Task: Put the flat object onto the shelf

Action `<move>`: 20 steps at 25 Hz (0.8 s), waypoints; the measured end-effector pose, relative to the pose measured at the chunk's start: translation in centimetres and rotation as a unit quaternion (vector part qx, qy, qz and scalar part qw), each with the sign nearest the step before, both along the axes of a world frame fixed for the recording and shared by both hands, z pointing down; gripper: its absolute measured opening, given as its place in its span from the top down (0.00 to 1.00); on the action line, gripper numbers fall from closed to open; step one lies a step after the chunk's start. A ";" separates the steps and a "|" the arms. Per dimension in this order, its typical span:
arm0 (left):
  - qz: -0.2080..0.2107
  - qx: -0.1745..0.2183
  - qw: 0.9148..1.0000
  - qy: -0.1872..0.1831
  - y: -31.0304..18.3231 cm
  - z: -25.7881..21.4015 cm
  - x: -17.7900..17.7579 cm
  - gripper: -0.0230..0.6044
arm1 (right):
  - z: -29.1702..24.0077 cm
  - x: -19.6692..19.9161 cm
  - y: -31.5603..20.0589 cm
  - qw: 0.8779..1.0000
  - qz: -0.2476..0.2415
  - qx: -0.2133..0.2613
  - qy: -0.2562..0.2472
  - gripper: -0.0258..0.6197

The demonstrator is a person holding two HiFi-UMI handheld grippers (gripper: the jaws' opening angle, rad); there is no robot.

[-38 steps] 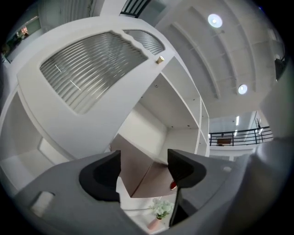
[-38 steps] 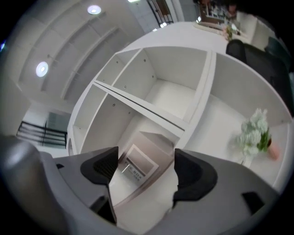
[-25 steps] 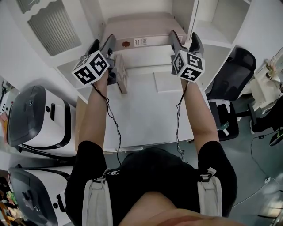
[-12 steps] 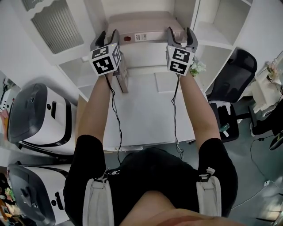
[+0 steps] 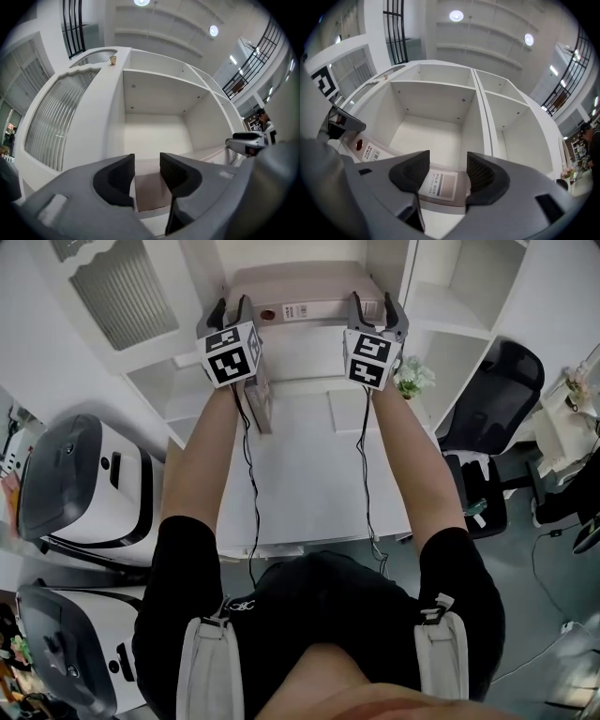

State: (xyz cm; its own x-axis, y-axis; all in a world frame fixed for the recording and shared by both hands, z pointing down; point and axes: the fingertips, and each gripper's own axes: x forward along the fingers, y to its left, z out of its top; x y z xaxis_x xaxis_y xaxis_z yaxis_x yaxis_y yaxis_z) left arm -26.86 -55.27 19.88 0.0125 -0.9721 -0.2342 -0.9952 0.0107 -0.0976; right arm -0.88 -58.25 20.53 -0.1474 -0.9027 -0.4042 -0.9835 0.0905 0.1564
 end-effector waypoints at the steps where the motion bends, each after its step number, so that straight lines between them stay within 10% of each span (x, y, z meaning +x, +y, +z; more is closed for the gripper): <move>1: 0.001 -0.002 1.000 -0.005 0.0 0.0 0.0 0.69 | 0.0 0.0 -0.1 1.000 -0.009 -0.012 -0.005 0.58; 9: 0.034 -0.009 0.999 -0.020 3.9 -0.3 2.1 0.75 | -1.1 -0.2 3.5 0.998 -0.063 -0.010 -0.028 0.60; 20: 0.090 -0.048 0.994 0.033 10.7 5.6 3.7 0.91 | 2.0 -2.5 10.7 0.989 -0.136 -0.025 -0.049 0.96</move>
